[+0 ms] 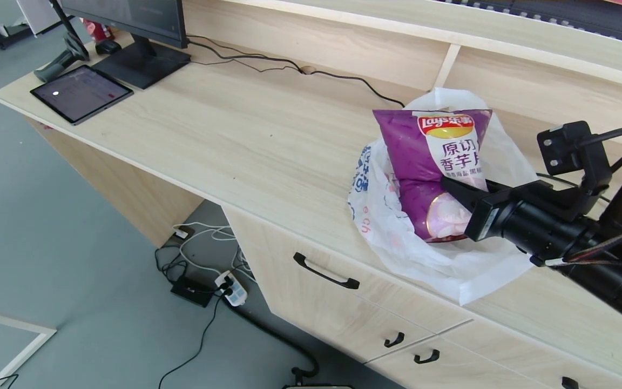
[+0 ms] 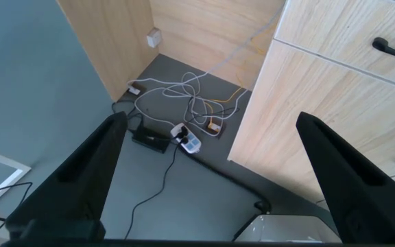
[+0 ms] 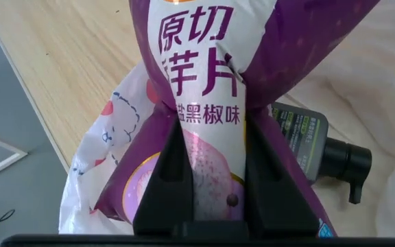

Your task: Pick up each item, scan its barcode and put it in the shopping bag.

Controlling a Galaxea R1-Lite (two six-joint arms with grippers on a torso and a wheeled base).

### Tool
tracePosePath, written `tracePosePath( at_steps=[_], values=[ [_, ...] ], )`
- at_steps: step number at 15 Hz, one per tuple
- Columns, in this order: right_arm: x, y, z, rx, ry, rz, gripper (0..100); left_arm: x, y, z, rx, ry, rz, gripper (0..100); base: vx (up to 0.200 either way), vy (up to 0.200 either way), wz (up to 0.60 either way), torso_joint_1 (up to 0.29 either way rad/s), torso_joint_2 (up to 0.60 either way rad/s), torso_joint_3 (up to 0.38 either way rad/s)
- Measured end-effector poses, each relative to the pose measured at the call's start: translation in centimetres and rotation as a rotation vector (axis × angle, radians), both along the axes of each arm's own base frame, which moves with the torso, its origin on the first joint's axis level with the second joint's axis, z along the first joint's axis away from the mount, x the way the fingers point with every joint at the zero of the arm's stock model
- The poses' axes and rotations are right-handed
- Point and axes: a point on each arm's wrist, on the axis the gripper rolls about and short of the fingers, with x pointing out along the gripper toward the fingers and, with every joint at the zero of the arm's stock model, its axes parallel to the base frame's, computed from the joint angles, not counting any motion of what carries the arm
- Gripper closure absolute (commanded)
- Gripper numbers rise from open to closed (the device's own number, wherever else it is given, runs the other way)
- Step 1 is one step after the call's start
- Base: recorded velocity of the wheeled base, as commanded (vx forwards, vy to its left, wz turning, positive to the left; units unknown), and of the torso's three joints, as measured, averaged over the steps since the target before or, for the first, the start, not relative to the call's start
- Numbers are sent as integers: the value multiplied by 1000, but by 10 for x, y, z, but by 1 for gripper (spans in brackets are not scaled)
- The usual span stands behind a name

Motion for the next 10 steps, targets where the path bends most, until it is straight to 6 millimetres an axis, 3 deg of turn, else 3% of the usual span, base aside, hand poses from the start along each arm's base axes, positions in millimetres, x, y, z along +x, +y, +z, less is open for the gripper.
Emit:
tracePosePath(
  at_steps=[4, 5, 10],
  values=[
    [1, -1, 0, 2, -1, -6, 100, 0, 0, 0, 0, 0, 0, 0, 0, 0, 0, 0, 0, 0],
    [0, -1, 0, 2, 0, -7, 0, 0, 0, 0, -2, 0, 0, 0, 0, 0, 0, 0, 0, 0],
    [-1, -2, 7, 26, -49, -7, 0, 0, 0, 0, -6, 1, 0, 0, 0, 0, 0, 0, 0, 0]
  ],
)
